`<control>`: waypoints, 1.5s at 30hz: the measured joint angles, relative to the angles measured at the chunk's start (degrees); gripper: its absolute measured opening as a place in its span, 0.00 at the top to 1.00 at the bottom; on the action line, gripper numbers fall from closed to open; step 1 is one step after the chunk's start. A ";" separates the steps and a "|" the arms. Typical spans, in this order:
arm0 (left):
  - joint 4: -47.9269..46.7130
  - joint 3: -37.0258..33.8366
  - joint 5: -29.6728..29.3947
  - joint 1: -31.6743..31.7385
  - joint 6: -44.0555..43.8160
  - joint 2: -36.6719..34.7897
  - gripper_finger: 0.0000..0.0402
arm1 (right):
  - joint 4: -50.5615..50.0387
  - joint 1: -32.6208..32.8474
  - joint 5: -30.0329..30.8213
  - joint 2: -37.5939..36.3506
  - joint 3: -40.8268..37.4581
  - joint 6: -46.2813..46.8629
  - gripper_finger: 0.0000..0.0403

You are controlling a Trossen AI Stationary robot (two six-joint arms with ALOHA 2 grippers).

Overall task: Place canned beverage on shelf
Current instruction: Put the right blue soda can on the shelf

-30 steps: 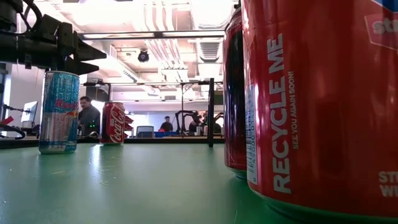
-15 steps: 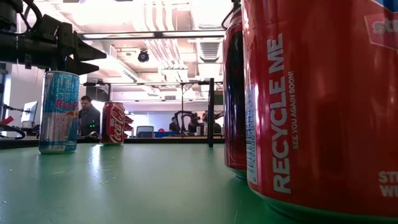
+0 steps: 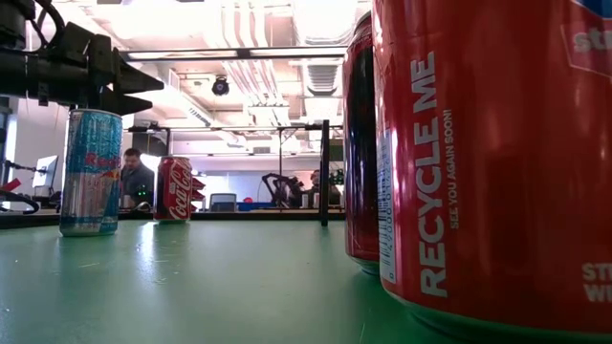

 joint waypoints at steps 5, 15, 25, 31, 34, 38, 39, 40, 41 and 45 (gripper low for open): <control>0.00 0.00 -0.02 0.01 -0.02 0.00 0.19 | 2.74 -0.56 1.03 0.28 -3.03 -0.26 0.08; 0.00 0.00 -0.17 0.00 -0.02 0.00 0.19 | 5.28 -1.07 0.28 0.56 -4.99 1.42 0.07; 0.02 0.00 -0.15 0.01 0.00 0.00 0.19 | 6.40 -3.64 3.06 5.58 -5.07 4.56 0.07; 0.00 0.00 -0.15 0.00 0.00 0.00 0.19 | 5.98 -5.82 4.39 10.72 -5.09 8.45 0.07; 0.00 0.00 -0.15 0.00 -0.02 0.00 0.19 | 5.90 -6.84 4.51 12.02 -5.09 10.27 0.07; 0.00 0.00 -0.15 0.01 0.00 0.00 0.19 | 5.90 -8.56 6.63 13.00 -5.09 12.54 0.07; 0.02 0.00 -0.14 0.01 0.00 0.00 0.19 | 5.92 -9.03 7.59 13.11 -5.09 12.69 0.07; 0.00 0.00 -0.13 0.00 -0.01 0.00 0.19 | 6.02 -9.51 8.46 13.18 -5.09 12.60 0.07; 0.00 0.00 -0.13 0.00 -0.02 0.00 0.19 | 6.20 -9.86 9.10 13.31 -5.09 11.97 0.07; 0.02 0.00 -0.13 0.01 -0.02 0.00 0.19 | 7.89 -10.99 11.12 13.40 -5.09 8.86 0.07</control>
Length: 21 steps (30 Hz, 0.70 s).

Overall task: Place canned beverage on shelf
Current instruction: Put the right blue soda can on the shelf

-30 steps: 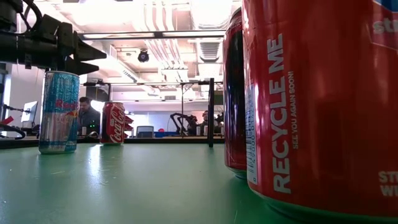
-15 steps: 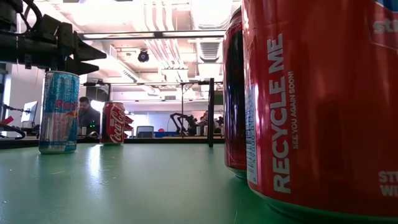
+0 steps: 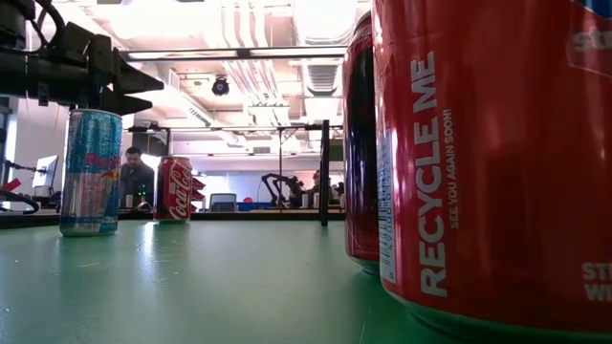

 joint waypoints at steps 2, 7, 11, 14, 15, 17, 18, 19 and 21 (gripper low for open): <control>-0.01 0.00 0.00 0.00 0.00 0.00 0.19 | 0.70 -0.31 0.77 0.00 0.00 -1.24 0.07; 0.01 0.00 0.00 0.01 0.01 0.00 0.19 | 1.44 -1.31 1.53 0.00 0.00 -2.98 0.07; -0.01 0.00 0.00 -0.01 0.02 0.00 0.19 | 1.49 -2.06 2.09 0.00 0.00 -3.00 0.07; 0.00 0.00 0.02 0.00 0.00 0.00 0.19 | 1.59 -2.32 2.48 0.00 0.00 -3.17 0.07; 0.00 0.00 0.02 -0.01 0.01 0.00 0.19 | 1.67 -2.45 2.68 0.00 0.00 -3.49 0.07; -0.02 -0.02 0.02 0.01 0.02 0.00 0.19 | 1.93 -2.72 3.31 0.00 0.00 -4.44 0.07; -0.01 0.00 0.02 0.01 0.02 0.00 0.19 | 2.25 -2.84 3.78 0.00 0.00 -4.86 0.07; 0.00 0.00 0.02 -0.01 0.02 0.00 0.19 | 2.60 -3.02 3.91 0.00 0.00 -5.42 0.07; 0.00 0.00 0.03 -0.01 0.02 0.00 0.19 | 3.36 -3.38 4.19 0.00 0.00 -6.09 0.07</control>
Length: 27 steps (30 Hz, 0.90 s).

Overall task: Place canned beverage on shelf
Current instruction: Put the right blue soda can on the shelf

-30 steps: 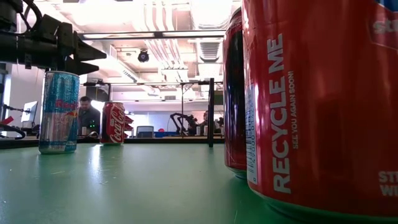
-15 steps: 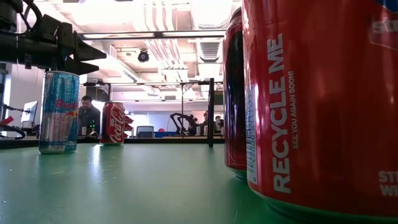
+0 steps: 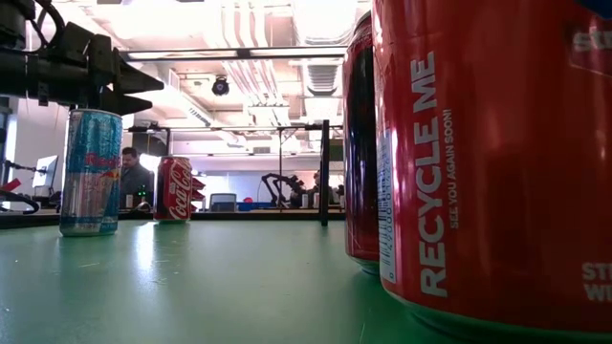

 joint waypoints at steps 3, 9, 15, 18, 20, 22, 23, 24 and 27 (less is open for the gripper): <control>-0.01 0.00 0.01 0.02 -0.01 0.00 0.19 | 2.17 -0.67 0.32 0.00 0.00 -1.99 0.07; -0.01 0.00 0.01 0.01 0.00 0.00 0.19 | 8.40 -2.15 0.88 0.00 0.00 -8.31 0.07; -0.01 0.00 0.02 0.01 -0.01 0.00 0.19 | 13.96 -3.53 0.82 0.00 0.00 -14.65 0.07; -0.01 -0.01 0.03 0.01 -0.01 0.00 0.19 | 14.59 -3.66 0.79 0.00 0.00 -15.19 0.07; -0.01 0.00 0.02 0.01 -0.02 0.00 0.19 | 15.08 -3.92 0.79 0.00 0.00 -15.10 0.07; -0.01 0.00 0.02 0.00 0.00 0.00 0.19 | 16.23 -4.47 0.62 0.00 0.00 -15.23 0.07; -0.01 0.00 0.03 0.01 0.00 0.00 0.19 | 16.54 -4.78 0.59 0.06 0.00 -15.66 0.07; -0.01 0.00 0.03 0.02 -0.02 0.00 0.19 | 16.94 -5.08 0.59 0.15 0.00 -16.21 0.08; 0.00 -0.01 0.02 0.01 0.00 0.00 0.19 | 17.45 -5.82 0.44 0.81 0.00 -16.98 0.10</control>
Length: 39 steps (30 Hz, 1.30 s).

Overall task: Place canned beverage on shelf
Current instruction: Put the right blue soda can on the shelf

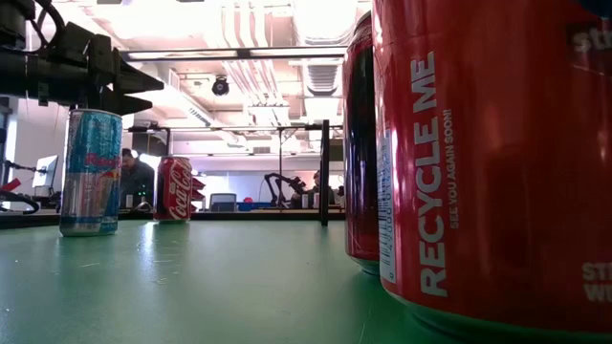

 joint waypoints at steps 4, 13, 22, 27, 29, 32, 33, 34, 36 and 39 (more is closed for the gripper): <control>-0.01 0.01 0.00 0.00 -0.01 0.00 0.19 | 0.18 -0.37 -1.33 0.90 0.00 0.03 0.19; -0.01 -0.01 -0.01 -0.01 0.00 0.00 0.19 | 0.13 -0.35 -1.34 1.50 0.00 0.04 0.47; -0.01 0.00 -0.01 0.00 -0.01 0.00 0.19 | -0.59 -1.21 -1.33 1.45 0.01 2.60 0.46; -0.01 0.00 -0.01 -0.01 0.00 0.00 0.19 | -0.59 -3.05 -1.33 1.45 0.02 2.47 0.39; -0.01 0.00 -0.01 -0.01 -0.01 0.00 0.19 | -0.65 -3.83 -1.36 1.45 0.02 2.19 0.39; -0.01 0.00 -0.01 -0.01 -0.02 0.00 0.19 | -0.68 -4.91 -1.40 1.45 0.02 1.69 0.41; -0.01 0.01 -0.01 -0.01 -0.02 0.00 0.19 | -0.69 -5.19 -1.42 1.45 0.02 1.62 0.41; -0.01 -0.01 -0.01 0.00 0.00 0.00 0.19 | -0.70 -5.45 -1.41 1.45 0.02 1.60 0.42; -0.01 0.01 -0.01 -0.01 0.00 0.00 0.19 | -0.70 -5.96 -1.40 1.43 0.02 1.62 0.42; -0.01 0.00 -0.01 0.01 -0.01 0.00 0.19 | -0.69 -6.90 -1.40 1.42 0.02 1.62 0.42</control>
